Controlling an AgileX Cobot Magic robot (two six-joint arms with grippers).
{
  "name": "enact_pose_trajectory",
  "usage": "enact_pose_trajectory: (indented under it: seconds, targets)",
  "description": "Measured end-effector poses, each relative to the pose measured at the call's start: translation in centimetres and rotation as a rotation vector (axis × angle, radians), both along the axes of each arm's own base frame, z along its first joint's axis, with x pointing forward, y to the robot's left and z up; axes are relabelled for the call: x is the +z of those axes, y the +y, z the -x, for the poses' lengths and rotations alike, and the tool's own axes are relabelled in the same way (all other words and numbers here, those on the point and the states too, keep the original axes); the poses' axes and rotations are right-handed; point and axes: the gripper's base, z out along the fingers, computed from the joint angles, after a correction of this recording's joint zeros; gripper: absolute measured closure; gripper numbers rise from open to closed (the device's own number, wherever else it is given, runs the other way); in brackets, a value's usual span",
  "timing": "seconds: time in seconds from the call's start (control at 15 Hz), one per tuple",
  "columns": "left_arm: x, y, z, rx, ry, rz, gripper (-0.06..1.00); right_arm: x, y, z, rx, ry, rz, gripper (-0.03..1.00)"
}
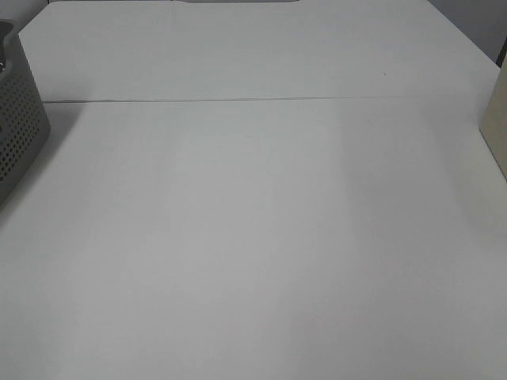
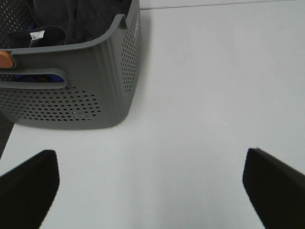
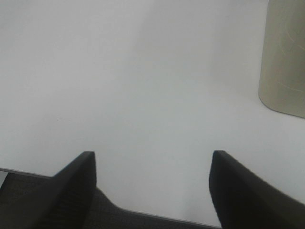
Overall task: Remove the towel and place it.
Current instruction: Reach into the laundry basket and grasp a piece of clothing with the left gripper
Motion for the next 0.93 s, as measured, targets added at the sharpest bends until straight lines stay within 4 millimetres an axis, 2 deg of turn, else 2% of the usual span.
enact_pose_trajectory:
  seconds: [0.8, 0.93]
  targets:
    - [0.0, 0.0, 0.0, 0.0, 0.0, 0.0, -0.05, 0.0, 0.0, 0.0, 0.0, 0.0, 0.0, 0.31]
    - [0.54, 0.0, -0.22, -0.017, 0.053, -0.026, -0.05, 0.0, 0.0, 0.0, 0.0, 0.0, 0.0, 0.31]
